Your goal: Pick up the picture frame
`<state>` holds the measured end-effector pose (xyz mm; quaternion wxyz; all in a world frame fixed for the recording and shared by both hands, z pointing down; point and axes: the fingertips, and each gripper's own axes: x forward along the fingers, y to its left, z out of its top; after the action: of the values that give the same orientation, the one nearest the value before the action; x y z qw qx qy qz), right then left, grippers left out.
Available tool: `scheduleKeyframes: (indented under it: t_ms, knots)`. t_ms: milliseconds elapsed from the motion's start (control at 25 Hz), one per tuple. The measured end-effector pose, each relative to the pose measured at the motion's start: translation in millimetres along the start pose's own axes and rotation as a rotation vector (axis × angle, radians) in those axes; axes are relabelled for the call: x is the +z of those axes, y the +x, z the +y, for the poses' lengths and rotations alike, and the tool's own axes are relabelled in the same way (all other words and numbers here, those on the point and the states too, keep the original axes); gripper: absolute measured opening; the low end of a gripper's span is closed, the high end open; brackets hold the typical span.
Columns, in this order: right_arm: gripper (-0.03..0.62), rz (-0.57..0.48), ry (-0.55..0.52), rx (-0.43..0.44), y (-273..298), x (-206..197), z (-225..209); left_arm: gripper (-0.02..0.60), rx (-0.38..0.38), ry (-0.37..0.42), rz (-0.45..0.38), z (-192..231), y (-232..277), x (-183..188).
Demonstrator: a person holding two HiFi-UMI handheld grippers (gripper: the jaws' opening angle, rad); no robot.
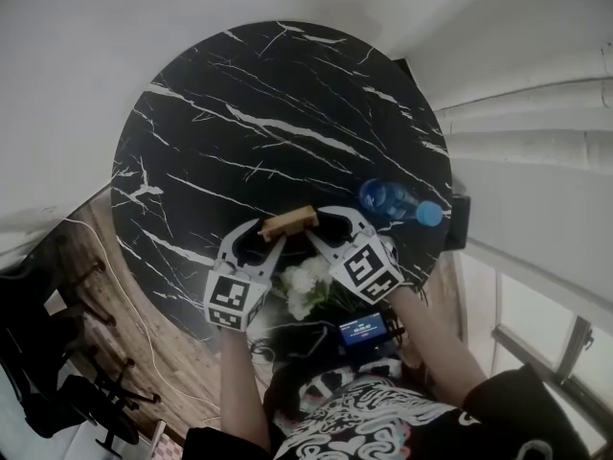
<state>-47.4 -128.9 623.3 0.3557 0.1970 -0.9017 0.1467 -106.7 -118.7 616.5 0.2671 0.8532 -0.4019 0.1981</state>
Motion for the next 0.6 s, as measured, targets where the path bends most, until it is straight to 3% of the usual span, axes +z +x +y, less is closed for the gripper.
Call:
scheduleKeyframes:
  t_ms: [240,600]
  knots:
    - [0.129,0.001,-0.001,0.001,-3.3,0.0,1.3,0.193,-0.005,-0.022,-0.004,-2.2,-1.5,1.0]
    - [0.126,-0.018,0.027,0.002,-7.4,4.2,2.7,0.19,-0.03,-0.139,-0.041,-1.2,-5.7,6.4]
